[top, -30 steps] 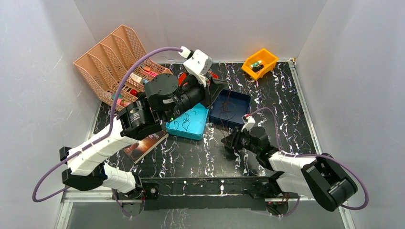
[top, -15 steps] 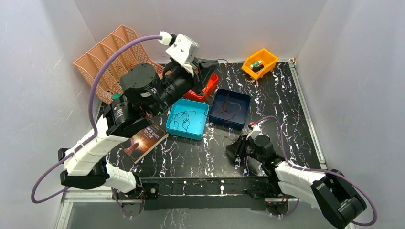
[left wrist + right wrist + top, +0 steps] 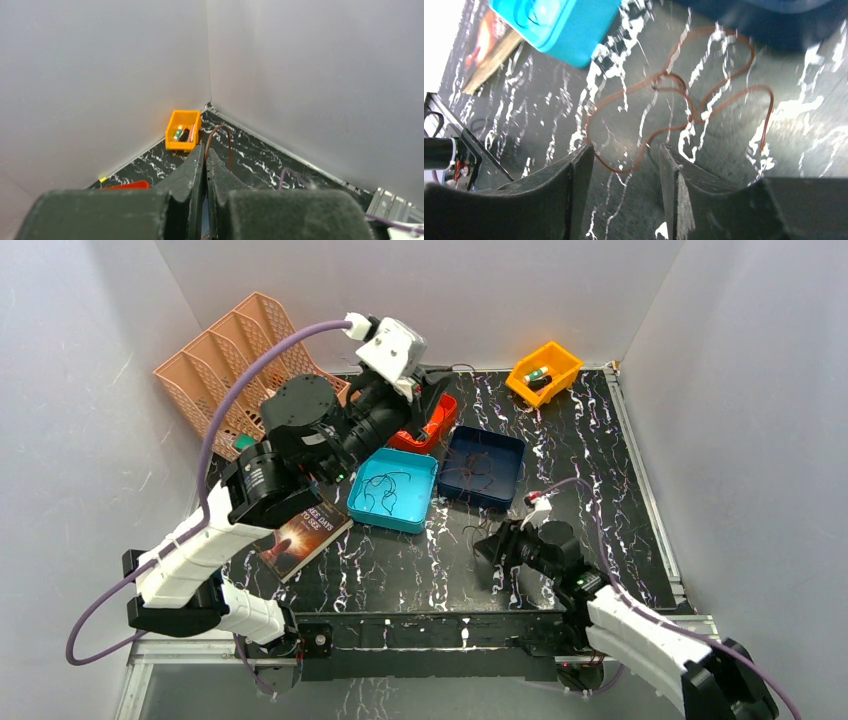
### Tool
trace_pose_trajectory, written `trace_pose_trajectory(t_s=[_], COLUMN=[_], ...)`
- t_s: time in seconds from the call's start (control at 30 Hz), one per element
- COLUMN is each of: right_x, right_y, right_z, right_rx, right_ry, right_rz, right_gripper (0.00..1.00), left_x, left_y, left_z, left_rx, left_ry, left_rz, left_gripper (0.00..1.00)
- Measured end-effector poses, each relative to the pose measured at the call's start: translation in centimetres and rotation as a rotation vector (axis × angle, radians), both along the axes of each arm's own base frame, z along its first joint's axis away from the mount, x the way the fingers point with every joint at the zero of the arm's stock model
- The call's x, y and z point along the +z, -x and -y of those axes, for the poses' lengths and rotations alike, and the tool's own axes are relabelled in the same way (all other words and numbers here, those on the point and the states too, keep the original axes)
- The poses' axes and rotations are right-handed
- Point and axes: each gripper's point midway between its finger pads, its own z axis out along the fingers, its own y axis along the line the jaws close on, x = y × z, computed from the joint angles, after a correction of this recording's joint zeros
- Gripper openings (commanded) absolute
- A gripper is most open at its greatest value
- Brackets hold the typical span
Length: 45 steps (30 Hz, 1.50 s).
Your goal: Untangle the cables
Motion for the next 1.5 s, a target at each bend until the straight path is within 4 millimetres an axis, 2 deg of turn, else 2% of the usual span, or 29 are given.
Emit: trace_pose_trajectory(t_s=[0.07, 0.17, 0.3, 0.43, 0.57, 0.63, 0.7, 0.97, 1.23, 1.5], right_x=[2.1, 7.2, 16.2, 23.9, 27.9, 28.9, 29.1, 27.9, 26.4, 26.5], right_y=[-0.6, -1.7, -2.5, -1.9, -0.6, 0.1, 0.7, 1.8, 0.9, -0.3], right_z=[0.0, 0.3, 1.4, 2.2, 1.0, -0.1, -1.0, -3.3, -4.3, -5.7], right_rx=[-0.001, -0.017, -0.060, -0.060, 0.072, 0.166, 0.245, 0.440, 0.445, 0.464], right_ry=[0.003, -0.012, -0.041, -0.068, -0.040, -0.032, -0.030, -0.020, -0.052, -0.080], right_rz=[0.056, 0.200, 0.434, 0.632, 0.741, 0.777, 0.794, 0.814, 0.891, 0.974], right_gripper=[0.66, 0.71, 0.75, 0.83, 0.84, 0.84, 0.84, 0.87, 0.87, 0.86], left_x=[-1.0, -3.0, -5.2, -7.2, -9.1, -9.9, -10.3, -10.6, -9.2, -8.9], left_y=[-0.3, -0.7, -1.0, -1.0, -0.9, -0.7, -0.6, 0.3, 1.6, 2.1], left_z=[0.3, 0.9, 1.5, 1.5, 1.4, 1.4, 1.4, 1.8, 1.3, 1.3], left_rx=[0.006, 0.016, 0.024, 0.025, 0.023, 0.018, 0.013, -0.036, -0.100, -0.125], left_ry=[-0.024, -0.070, -0.116, -0.143, -0.159, -0.159, -0.153, -0.128, -0.082, -0.066], left_rz=[-0.010, -0.031, -0.056, -0.082, -0.116, -0.133, -0.146, -0.169, -0.157, -0.160], left_gripper=[0.00, 0.00, 0.00, 0.00, 0.00, 0.00, 0.00, 0.00, 0.00, 0.00])
